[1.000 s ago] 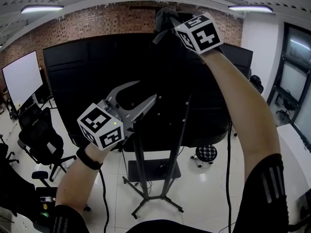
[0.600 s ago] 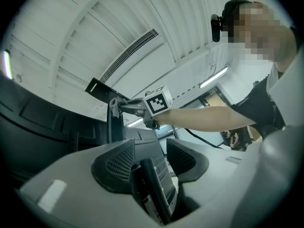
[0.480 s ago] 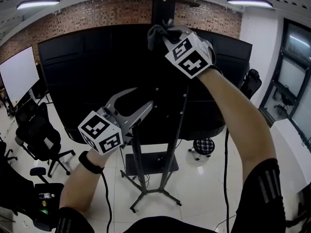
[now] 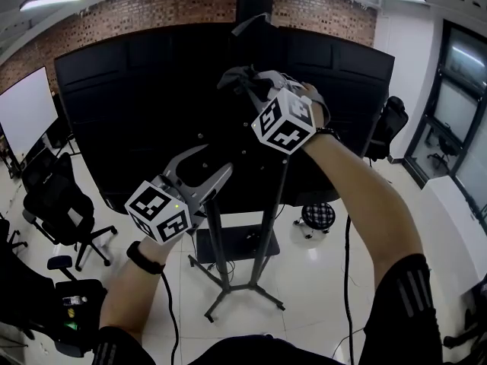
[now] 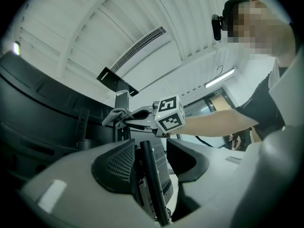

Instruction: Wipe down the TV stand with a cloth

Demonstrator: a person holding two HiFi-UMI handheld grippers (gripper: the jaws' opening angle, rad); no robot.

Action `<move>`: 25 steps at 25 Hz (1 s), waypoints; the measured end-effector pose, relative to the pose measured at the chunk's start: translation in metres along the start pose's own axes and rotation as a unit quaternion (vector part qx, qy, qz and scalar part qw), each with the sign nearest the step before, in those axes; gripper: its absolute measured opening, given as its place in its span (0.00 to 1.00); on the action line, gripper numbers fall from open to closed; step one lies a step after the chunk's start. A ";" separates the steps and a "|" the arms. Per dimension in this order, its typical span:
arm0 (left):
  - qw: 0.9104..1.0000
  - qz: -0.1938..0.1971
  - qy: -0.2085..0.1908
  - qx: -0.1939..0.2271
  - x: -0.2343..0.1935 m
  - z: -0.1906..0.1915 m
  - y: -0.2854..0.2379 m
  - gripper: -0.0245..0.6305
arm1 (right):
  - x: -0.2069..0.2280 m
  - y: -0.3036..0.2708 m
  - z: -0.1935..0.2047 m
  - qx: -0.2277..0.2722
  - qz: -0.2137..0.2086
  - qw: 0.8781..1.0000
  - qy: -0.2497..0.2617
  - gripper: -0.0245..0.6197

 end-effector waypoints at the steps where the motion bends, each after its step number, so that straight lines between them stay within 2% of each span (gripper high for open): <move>1: 1.000 -0.001 0.004 -0.003 0.001 0.005 0.002 0.37 | -0.008 0.000 0.004 -0.005 -0.004 1.000 0.004 0.07; 13: 0.998 0.001 0.055 -0.037 0.025 0.061 0.019 0.37 | -0.091 -0.007 0.058 -0.062 -0.028 0.994 0.090 0.07; 19: 0.996 0.002 0.076 -0.055 0.040 0.086 0.027 0.37 | -0.146 -0.009 0.097 -0.114 -0.044 0.974 0.192 0.07; 25: 0.994 -0.004 0.090 -0.067 0.049 0.107 0.034 0.37 | -0.189 -0.013 0.132 -0.136 -0.064 0.966 0.209 0.07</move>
Point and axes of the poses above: the fingertips, and each gripper's own axes: y backward along the fingers, x to its right, z out of its underside, the point moved 3 cm from there along y, backward along the fingers, and after that the axes turned 14 degrees about -y, right-handed, at the moved point
